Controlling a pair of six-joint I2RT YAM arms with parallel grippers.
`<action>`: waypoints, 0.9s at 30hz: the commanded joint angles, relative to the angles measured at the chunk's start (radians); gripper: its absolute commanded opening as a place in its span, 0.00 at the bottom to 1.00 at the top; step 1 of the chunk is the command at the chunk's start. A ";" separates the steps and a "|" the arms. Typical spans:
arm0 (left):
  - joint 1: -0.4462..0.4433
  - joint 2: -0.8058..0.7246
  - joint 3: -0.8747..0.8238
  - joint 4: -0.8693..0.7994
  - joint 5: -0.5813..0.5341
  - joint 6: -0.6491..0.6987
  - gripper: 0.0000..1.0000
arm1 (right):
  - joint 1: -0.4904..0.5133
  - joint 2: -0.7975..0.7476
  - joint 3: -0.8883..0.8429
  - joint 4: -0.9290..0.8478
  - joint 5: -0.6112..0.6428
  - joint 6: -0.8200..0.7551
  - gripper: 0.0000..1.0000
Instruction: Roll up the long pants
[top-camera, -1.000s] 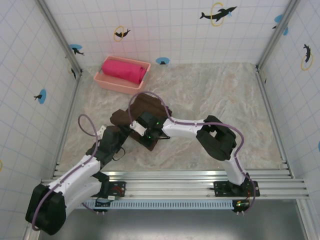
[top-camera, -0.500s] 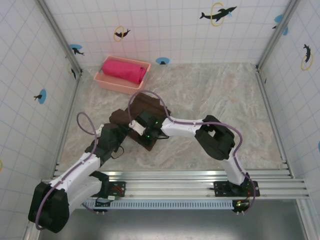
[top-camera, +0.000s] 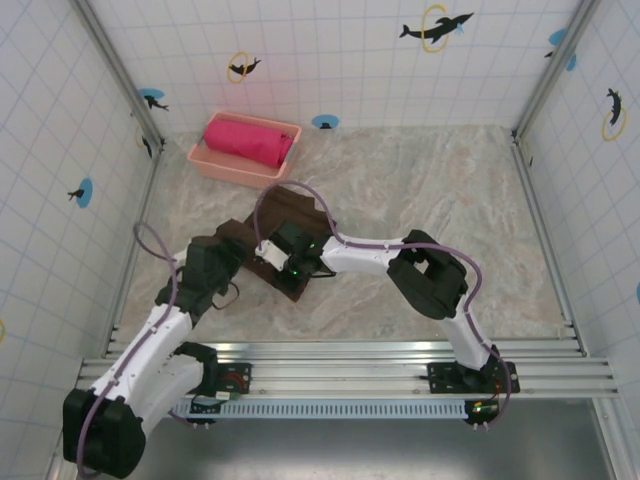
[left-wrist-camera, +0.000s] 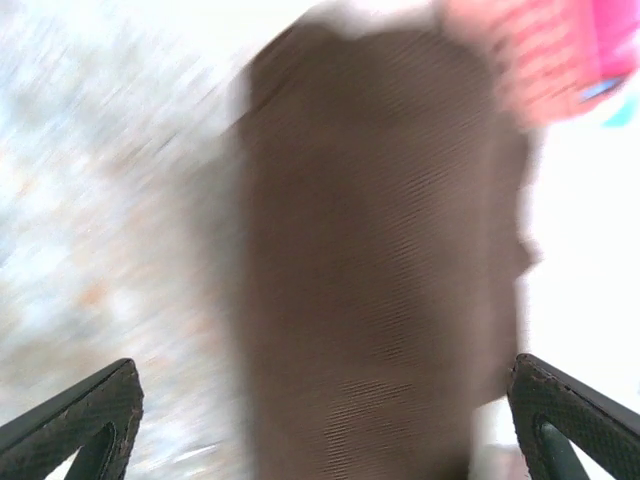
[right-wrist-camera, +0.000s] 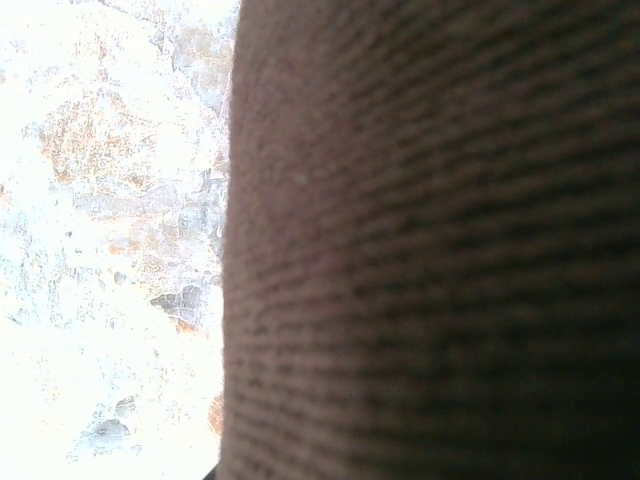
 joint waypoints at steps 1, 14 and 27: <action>0.047 -0.062 0.114 0.002 0.011 0.026 0.96 | 0.000 0.174 -0.111 -0.349 0.033 -0.031 0.00; 0.100 0.118 0.122 0.017 0.150 -0.004 0.97 | -0.012 0.167 -0.122 -0.348 0.031 -0.037 0.00; 0.106 0.334 0.104 0.014 0.221 -0.025 0.96 | -0.017 0.165 -0.121 -0.345 0.033 -0.035 0.00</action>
